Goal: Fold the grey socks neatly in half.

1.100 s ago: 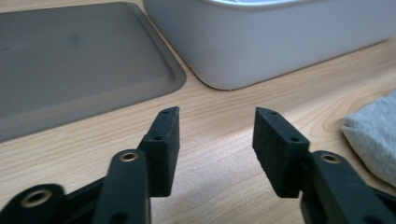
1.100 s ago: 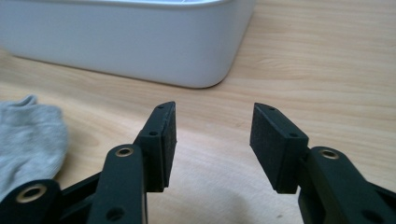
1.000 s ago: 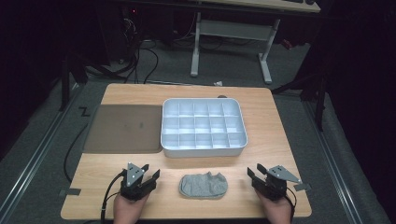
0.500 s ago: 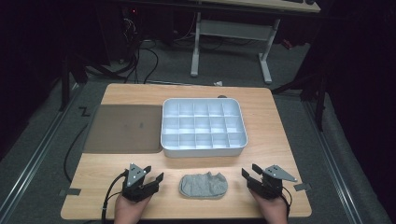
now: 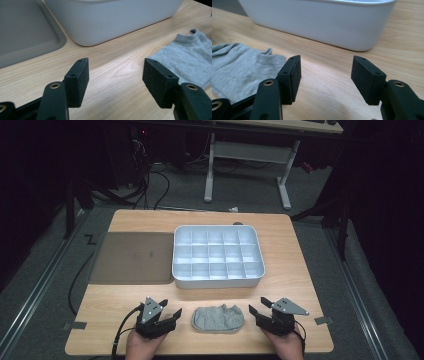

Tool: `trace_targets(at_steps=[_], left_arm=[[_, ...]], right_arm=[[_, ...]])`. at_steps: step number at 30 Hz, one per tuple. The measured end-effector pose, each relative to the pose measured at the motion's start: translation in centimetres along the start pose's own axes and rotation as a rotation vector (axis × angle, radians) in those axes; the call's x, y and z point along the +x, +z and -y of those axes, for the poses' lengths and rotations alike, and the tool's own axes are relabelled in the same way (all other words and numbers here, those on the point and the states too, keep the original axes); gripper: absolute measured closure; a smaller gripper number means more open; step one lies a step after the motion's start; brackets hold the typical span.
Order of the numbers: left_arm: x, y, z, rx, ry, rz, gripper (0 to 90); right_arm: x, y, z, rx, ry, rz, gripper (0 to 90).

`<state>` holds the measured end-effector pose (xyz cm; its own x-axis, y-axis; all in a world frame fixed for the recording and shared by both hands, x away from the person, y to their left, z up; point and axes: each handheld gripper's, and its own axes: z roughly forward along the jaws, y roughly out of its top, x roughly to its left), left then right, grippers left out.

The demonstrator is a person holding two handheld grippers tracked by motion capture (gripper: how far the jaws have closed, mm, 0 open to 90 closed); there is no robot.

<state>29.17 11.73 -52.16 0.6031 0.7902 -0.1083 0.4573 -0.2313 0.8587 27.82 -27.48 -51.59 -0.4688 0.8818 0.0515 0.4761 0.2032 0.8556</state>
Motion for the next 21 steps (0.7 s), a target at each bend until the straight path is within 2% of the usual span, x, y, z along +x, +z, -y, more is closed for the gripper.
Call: trace_targets(at_steps=[1,6,9,12,13,14,16,19,21], left_arm=[[-0.2,0.0,0.0,-0.003,0.005,0.007,38.6],[-0.8,0.0,-0.1,-0.009,0.027,0.018,38.2],[-1.1,0.0,-0.2,-0.014,0.033,0.032,38.2],[-1.4,0.0,-0.3,-0.018,0.038,0.04,38.1],[-1.6,0.0,-0.3,-0.021,0.04,0.049,38.1],[-1.7,0.0,-0.4,-0.02,0.039,0.054,37.3],[-1.9,0.1,-0.3,-0.017,0.037,0.059,37.2],[-2.1,0.2,-0.3,-0.015,0.028,0.071,37.2],[-2.4,0.4,-0.3,-0.006,0.028,0.089,38.3]], right_arm=[[0.2,0.0,-0.1,0.002,-0.01,-0.004,38.2],[0.7,0.1,-0.3,0.014,0.002,-0.031,28.4],[1.0,0.1,-0.2,0.008,0.002,-0.014,22.0],[1.1,0.2,-0.2,0.018,0.009,-0.016,23.1],[1.1,0.2,-0.2,0.02,0.003,-0.032,23.9],[1.4,0.3,-0.1,0.022,-0.011,-0.022,24.3],[1.4,0.3,-0.1,0.023,-0.01,-0.023,24.8],[1.7,0.3,-0.1,0.027,-0.018,-0.046,28.3],[2.0,0.2,-0.2,0.031,-0.026,-0.068,34.0]])
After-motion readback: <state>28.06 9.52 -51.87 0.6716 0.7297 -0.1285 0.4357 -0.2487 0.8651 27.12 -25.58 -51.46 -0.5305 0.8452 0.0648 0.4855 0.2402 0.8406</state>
